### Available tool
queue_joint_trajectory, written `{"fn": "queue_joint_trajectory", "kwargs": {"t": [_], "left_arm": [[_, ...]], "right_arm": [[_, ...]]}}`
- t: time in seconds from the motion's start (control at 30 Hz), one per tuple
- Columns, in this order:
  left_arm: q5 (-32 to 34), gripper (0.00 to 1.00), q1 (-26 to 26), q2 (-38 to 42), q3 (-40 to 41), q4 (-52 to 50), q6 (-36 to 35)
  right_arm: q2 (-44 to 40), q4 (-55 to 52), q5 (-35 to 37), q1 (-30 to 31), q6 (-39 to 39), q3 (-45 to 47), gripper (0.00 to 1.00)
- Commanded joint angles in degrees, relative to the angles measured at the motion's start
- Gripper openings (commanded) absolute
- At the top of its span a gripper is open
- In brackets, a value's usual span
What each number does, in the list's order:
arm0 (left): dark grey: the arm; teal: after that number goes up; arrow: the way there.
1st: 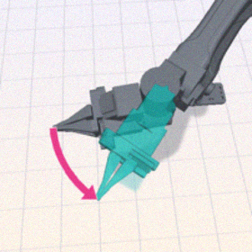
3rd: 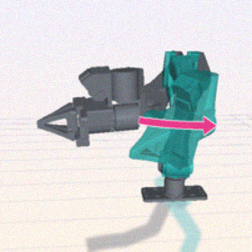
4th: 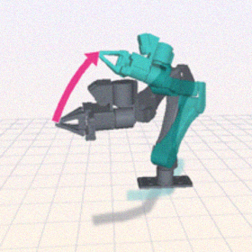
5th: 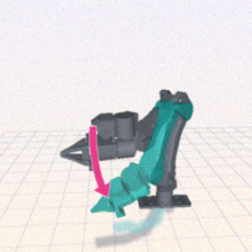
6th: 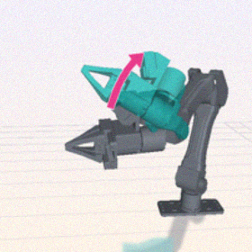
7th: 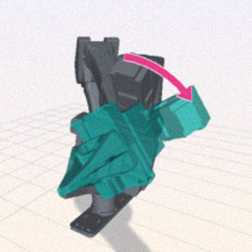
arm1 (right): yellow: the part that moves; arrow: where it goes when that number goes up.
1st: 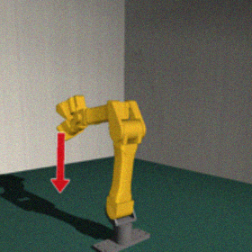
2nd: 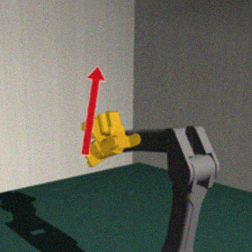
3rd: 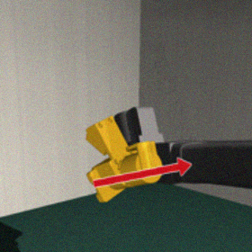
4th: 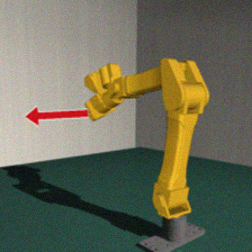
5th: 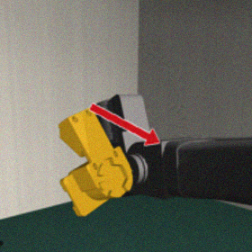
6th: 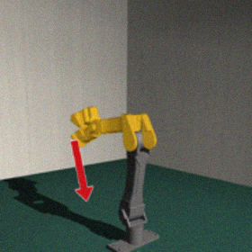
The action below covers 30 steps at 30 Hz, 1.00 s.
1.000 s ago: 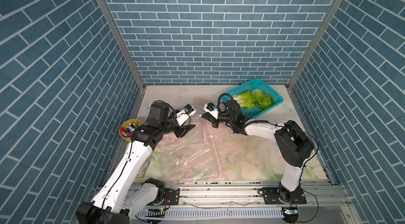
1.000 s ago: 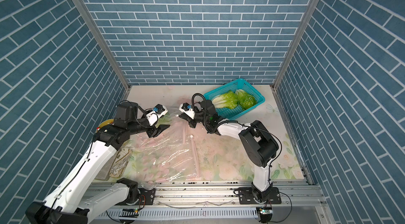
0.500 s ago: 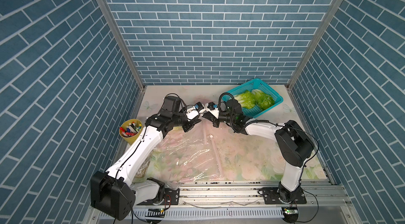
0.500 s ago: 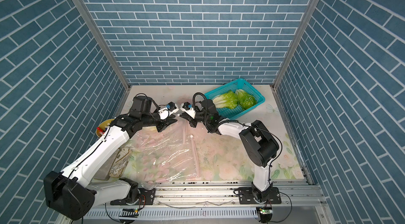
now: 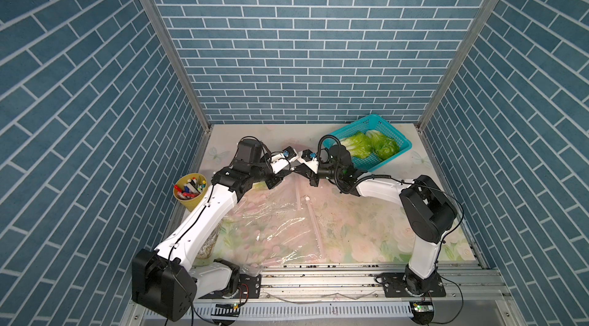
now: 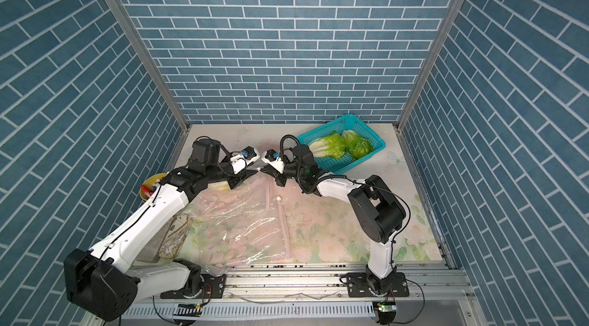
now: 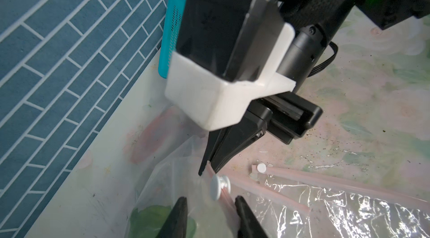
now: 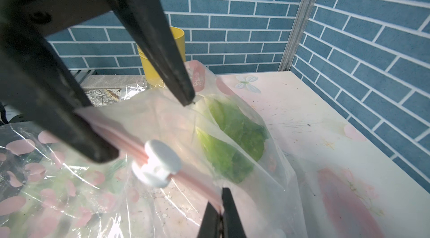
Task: Open the zip-top bag and take out the chinese cabbages
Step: Adjust the zipper food storage bag at the center of the board.
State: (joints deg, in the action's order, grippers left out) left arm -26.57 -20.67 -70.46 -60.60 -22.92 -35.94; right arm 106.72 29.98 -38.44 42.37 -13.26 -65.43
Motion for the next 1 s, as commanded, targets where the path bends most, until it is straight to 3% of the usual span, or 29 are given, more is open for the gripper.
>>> {"fn": "queue_joint_trajectory", "kwargs": {"t": [0.0, 0.13, 0.27, 0.33, 0.47, 0.5, 0.57, 0.67, 0.77, 0.8, 0.87, 0.9, 0.97], "left_arm": [[0.4, 0.39, -0.2, 0.7, 0.9, 2.8, 0.8], [-0.8, 0.3, -0.2, 0.1, 0.7, 2.7, 1.1], [-1.1, 0.06, -0.2, -0.9, -0.2, 1.3, 1.3], [-1.7, 0.0, -0.2, -1.4, -1.0, 0.0, 1.1], [-3.6, 0.0, -0.2, -1.4, -1.0, -0.5, 0.9], [-4.1, 0.0, -0.2, -1.3, -0.8, -0.5, 0.7], [-5.2, 0.0, -0.1, -0.7, -0.2, -0.1, 0.6], [-5.6, 0.0, -0.2, -0.2, 0.4, -0.3, 0.1], [-5.9, 0.0, -0.2, 0.1, 0.5, -0.9, -0.4], [-6.0, 0.0, -0.2, 0.1, 0.6, -1.0, -0.4], [-6.3, 0.0, -0.1, 0.4, 0.7, -1.1, -0.5], [-6.5, 0.0, -0.2, 0.5, 0.7, -1.2, -0.5], [-6.6, 0.0, -0.1, 0.9, 0.9, -1.3, -0.5]], "right_arm": [[-2.1, 0.0, -2.5, 0.2, 1.7, -2.0, 0.0], [-1.9, -0.1, -2.5, 0.2, 1.8, -2.2, 0.0], [-2.0, -0.4, -2.5, 0.2, 1.8, -2.2, 0.0], [-1.9, -0.8, -2.4, 0.2, 1.7, -2.3, 0.0], [-1.9, -1.1, -0.5, 0.2, 1.2, -2.0, 0.0], [-1.9, -0.9, 0.0, 0.2, 0.9, -1.8, 0.05], [-2.3, -0.5, 1.0, 0.2, -0.4, -1.1, 0.35], [-3.7, 0.6, 1.3, 0.0, -2.0, 0.1, 0.49], [-4.8, -0.5, -0.6, -0.3, -2.7, -0.3, 0.49], [-5.1, -1.4, -1.6, -0.3, -3.1, -0.7, 0.44], [-5.4, -4.9, -3.2, -0.4, -4.3, -2.1, 0.25], [-5.6, -5.0, -3.5, -0.4, -4.4, -2.0, 0.21], [-5.9, -4.5, -4.2, -0.5, -4.4, -1.6, 0.23]]}}
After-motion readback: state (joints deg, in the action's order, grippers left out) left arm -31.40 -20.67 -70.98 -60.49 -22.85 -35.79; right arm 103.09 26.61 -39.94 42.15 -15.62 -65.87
